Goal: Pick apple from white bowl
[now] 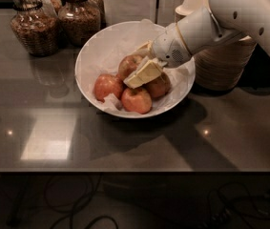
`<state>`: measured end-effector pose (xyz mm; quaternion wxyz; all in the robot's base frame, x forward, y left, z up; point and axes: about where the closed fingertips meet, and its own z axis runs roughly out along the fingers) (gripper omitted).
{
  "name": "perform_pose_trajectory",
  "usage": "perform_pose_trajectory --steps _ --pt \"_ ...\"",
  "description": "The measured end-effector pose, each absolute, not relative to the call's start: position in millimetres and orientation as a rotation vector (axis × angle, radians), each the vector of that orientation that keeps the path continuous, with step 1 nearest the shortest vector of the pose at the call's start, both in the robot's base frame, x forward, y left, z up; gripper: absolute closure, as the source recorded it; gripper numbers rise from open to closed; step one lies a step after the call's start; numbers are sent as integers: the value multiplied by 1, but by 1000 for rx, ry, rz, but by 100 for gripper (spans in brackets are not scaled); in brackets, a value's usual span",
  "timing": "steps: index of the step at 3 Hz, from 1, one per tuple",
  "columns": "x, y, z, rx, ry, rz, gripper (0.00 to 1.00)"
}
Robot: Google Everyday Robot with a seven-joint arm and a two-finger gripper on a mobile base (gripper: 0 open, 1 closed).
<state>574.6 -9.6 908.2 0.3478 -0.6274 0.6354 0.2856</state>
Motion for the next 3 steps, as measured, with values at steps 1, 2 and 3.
perform_pose_trajectory --steps 1,2,3 --pt "568 -17 938 -1612 1577 737 100" --pt "557 -27 991 -1603 1467 701 100" --pt "557 -27 991 -1603 1467 701 100"
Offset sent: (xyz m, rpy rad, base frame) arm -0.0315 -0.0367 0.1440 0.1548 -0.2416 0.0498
